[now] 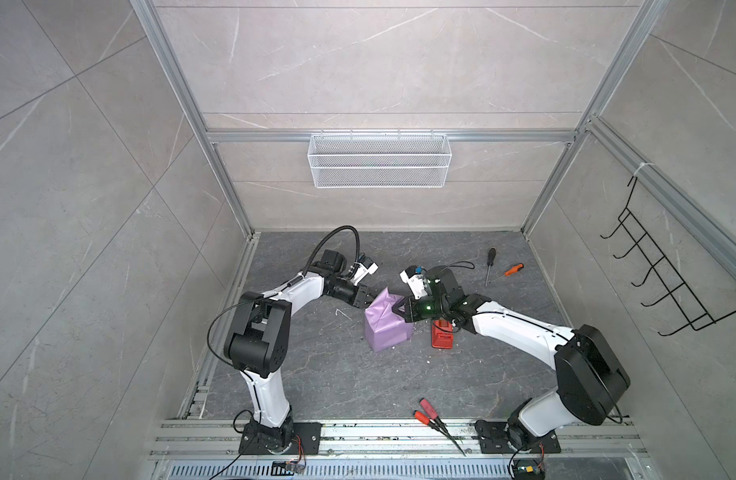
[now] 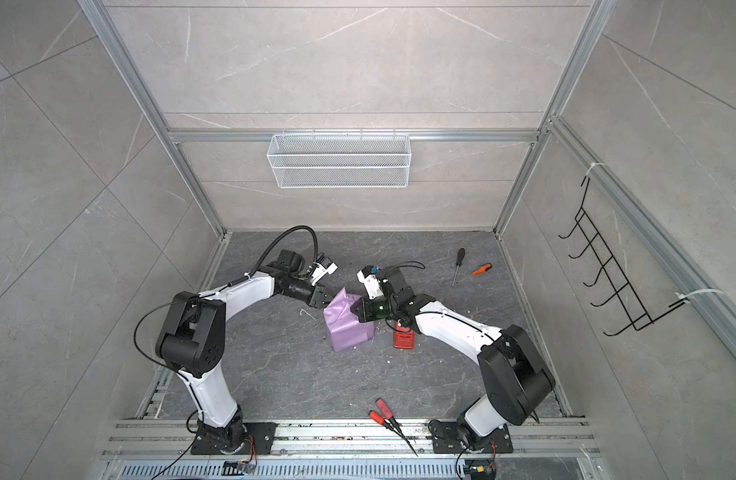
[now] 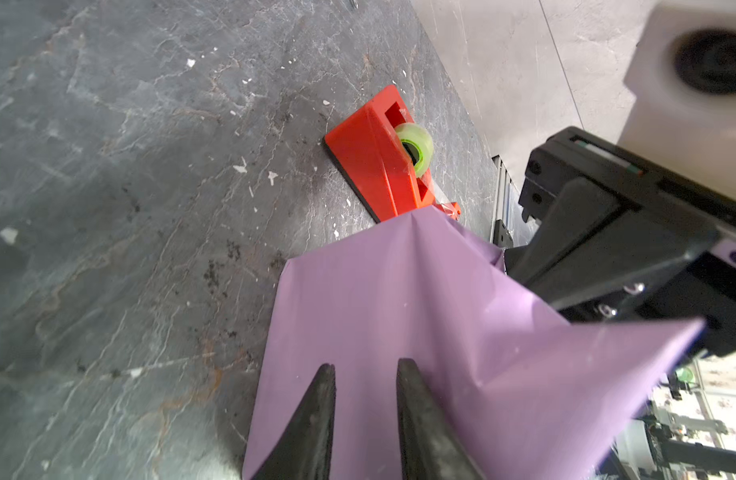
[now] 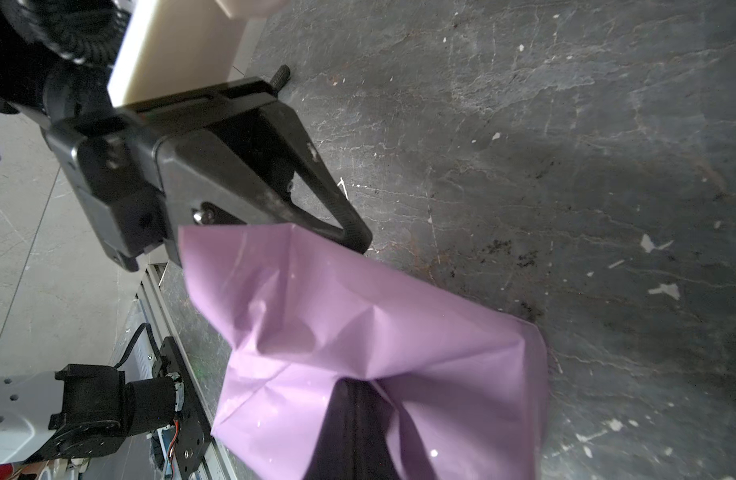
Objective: Wrap the gift box in paper
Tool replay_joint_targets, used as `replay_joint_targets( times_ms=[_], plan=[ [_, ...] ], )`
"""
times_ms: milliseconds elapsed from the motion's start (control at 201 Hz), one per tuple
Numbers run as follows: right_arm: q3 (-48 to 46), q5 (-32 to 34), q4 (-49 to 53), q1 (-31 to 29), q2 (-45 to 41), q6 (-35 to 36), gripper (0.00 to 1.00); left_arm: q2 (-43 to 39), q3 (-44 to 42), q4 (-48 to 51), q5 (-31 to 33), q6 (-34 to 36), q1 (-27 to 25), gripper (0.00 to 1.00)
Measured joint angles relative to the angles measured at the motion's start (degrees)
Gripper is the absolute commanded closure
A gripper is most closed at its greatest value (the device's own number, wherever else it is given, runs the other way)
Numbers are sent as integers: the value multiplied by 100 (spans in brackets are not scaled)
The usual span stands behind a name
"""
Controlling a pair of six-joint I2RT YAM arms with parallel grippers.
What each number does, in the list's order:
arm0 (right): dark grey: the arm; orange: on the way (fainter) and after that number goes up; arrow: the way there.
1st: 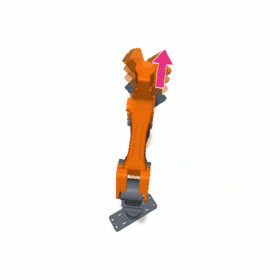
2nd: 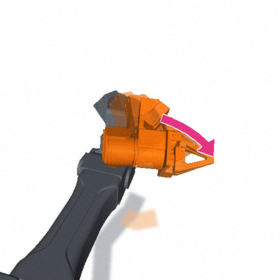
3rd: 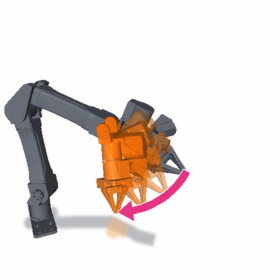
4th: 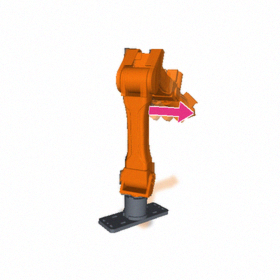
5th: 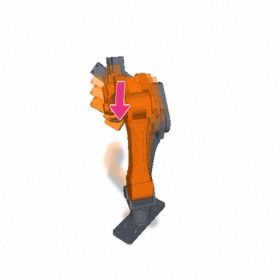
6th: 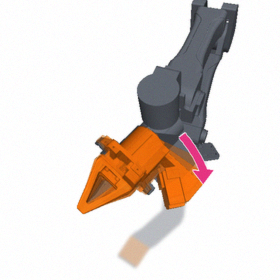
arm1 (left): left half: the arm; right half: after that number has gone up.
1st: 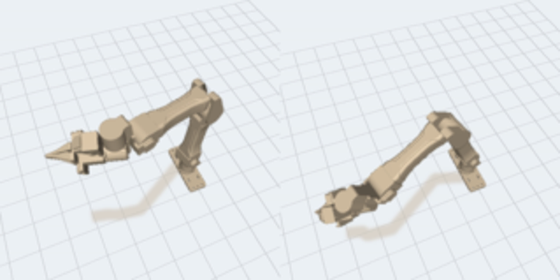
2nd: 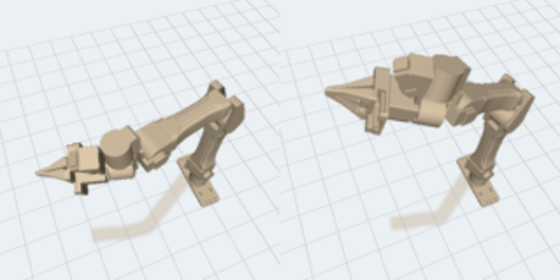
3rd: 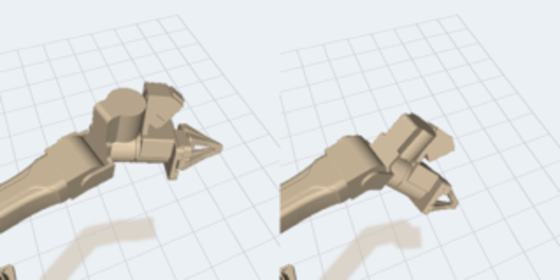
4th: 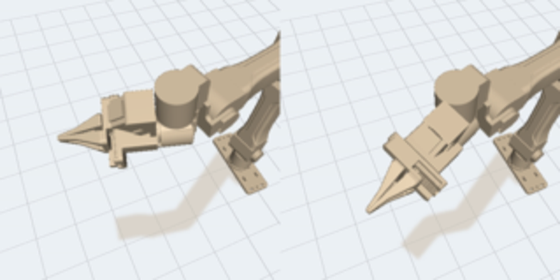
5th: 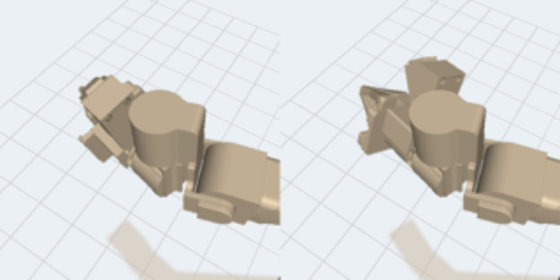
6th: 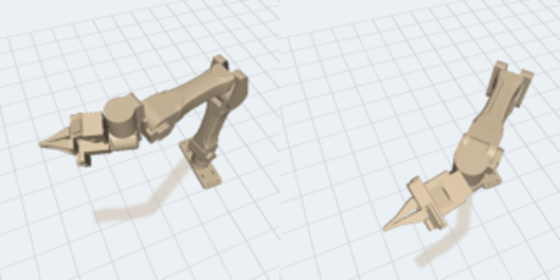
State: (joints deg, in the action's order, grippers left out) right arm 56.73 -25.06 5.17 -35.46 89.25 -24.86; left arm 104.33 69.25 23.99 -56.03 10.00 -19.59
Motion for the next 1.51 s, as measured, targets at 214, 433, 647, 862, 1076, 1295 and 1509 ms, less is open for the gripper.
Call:
replay_joint_targets(
  times_ms=[214, 433, 647, 862, 1076, 1295, 1509],
  plan=[
    [15, -46, 57, -4, 11, 44, 100, -337, -223, -39, -118, -151, -28, 70],
    [15, 57, 55, -76, 15, 39, 100, -459, -483, -330, -103, -367, -212, 70],
    [-15, 129, -9, -129, 4, 22, 100, -710, -822, -726, 59, -568, -219, 70],
    [7, 192, -2, -157, 2, 20, 100, -715, -575, -461, 109, -592, -164, 70],
    [74, 380, 79, -238, 7, -4, 100, -592, 72, -326, 39, -595, 15, 70],
    [101, 551, 103, -295, 15, -136, 100, -422, -109, -398, -212, -599, -413, 70],
    [79, 595, 68, -332, 22, -278, 100, -553, -503, -774, -262, -656, -527, 70]
  ],
)
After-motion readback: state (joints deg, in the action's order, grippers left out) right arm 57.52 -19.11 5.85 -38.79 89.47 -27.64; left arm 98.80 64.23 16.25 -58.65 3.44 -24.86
